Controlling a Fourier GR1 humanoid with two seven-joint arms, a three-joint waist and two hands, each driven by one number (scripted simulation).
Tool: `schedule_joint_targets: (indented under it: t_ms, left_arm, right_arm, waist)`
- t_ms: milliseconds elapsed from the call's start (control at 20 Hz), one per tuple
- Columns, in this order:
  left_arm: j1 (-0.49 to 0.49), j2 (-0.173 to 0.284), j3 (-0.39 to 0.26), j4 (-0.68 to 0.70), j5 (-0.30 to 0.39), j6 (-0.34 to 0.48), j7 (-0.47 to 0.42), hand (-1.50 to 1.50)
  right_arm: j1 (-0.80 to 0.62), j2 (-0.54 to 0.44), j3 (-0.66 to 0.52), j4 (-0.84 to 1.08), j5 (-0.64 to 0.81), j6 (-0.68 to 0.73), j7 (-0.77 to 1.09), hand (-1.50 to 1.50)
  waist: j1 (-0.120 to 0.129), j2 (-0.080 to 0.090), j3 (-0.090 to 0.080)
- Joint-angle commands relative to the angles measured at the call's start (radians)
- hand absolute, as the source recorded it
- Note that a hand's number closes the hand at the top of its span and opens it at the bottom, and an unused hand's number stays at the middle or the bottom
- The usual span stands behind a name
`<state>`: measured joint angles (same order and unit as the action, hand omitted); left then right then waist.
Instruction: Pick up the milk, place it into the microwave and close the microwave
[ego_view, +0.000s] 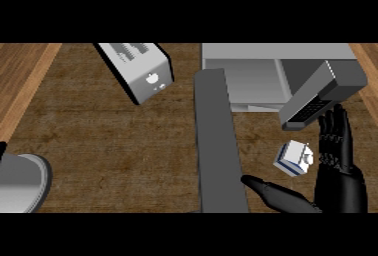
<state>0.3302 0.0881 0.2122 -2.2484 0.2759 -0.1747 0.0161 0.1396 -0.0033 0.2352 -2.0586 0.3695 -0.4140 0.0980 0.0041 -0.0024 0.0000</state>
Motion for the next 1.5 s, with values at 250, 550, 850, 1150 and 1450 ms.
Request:
schedule_joint_targets:
  t_ms: [250,550,850,1150,1450]
  left_arm:
    - [0.058,-0.044,0.027,-0.029,0.006,-0.061,-0.010,-1.50]
    - [0.127,-0.004,0.161,-0.018,0.128,-0.159,-0.041,-1.50]
    - [0.090,-0.026,0.139,-0.073,0.120,-0.132,0.053,-1.50]
    - [0.080,-0.049,0.155,-0.066,0.091,-0.166,0.023,-1.50]
    - [0.081,-0.034,0.258,0.025,0.142,-0.243,-0.036,-1.50]
  right_arm:
    - [-0.043,0.002,-0.050,0.201,-0.079,-0.061,-0.118,-1.50]
    - [0.110,-0.018,-0.181,0.277,-0.240,0.022,-0.320,-1.50]
    - [0.037,-0.017,-0.276,0.453,-0.276,0.007,-0.390,-1.50]
    - [0.039,-0.028,-0.341,0.615,-0.332,0.056,-0.540,-1.50]
    - [-0.015,-0.045,-0.398,0.781,-0.405,0.141,-0.652,-1.50]
  waist:
    - [0.002,0.002,0.000]
    - [0.001,0.001,0.000]
    - [-0.001,0.002,0.000]
    - [-0.001,0.002,0.000]
    - [0.001,0.002,0.000]
